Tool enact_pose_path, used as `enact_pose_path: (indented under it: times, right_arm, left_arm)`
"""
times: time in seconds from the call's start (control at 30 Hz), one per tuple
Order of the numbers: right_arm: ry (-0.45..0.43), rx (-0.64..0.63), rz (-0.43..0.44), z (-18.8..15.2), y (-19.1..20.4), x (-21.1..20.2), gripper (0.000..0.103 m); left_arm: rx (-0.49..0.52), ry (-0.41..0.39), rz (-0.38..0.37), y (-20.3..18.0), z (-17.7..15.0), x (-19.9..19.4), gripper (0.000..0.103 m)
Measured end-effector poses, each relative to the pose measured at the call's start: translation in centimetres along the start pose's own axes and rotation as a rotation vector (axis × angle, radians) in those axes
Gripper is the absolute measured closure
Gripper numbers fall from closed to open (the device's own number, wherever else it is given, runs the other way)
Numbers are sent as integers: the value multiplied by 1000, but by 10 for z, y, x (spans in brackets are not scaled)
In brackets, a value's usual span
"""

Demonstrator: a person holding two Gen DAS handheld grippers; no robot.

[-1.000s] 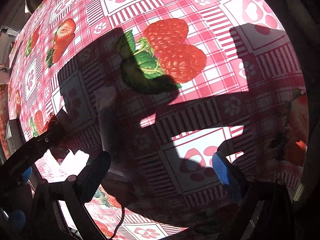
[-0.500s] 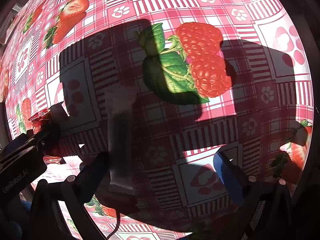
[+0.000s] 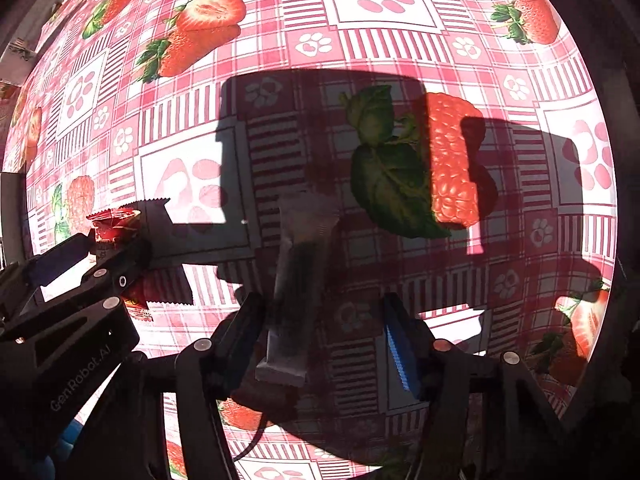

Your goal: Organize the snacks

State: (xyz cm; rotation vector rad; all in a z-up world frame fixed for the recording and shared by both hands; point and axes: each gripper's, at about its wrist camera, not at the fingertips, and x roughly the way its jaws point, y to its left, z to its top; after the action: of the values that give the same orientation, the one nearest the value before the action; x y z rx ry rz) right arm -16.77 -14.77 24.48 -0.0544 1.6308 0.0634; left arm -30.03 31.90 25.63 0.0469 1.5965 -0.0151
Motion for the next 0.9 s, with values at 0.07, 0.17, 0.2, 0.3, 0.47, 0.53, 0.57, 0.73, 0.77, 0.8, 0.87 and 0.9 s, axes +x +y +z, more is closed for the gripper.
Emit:
enact_pose_path:
  times: [0.07,0.17,0.2,0.3,0.47,0.53,0.57,0.73,0.77,0.8,0.87,0.9]
  right_arm:
    - [-1,-10,5,-4,2,-5,86]
    - [2,-16,45,-16,0,-16,86]
    - [5,-25,65,-26,4,-15,86]
    - [20,-65,77,-48,18,-15,86]
    - [49,-96,87,-74,35,-18,86]
    - [62,-78,100,-81,37,-21,86]
    - [66,-67,107,-82,36,-23,86]
    - [64,-39,139,-95,28,-33,86]
    - [61,-37,144,-93,23,-34,86]
    - [57,-36,147,-90,23,-36,86]
    - [50,-32,152,-90,22,-44,86]
    - [48,-30,158,-89,12,-51,86]
  left_arm:
    - [22,3,5,2,-7,-3,77]
    - [15,32,1,21,-27,-3,77]
    - [12,40,2,29,-37,-3,77]
    - [13,59,19,57,-70,-3,77]
    - [8,66,15,86,-106,-4,77]
    - [29,58,15,87,-108,-4,77]
    - [41,57,20,86,-108,-5,77]
    - [40,50,-46,80,-110,-15,78]
    - [40,44,-48,79,-110,-18,78]
    - [39,39,-54,79,-111,-22,78]
    - [32,29,-77,83,-111,-29,78]
    - [30,23,-86,83,-111,-32,78]
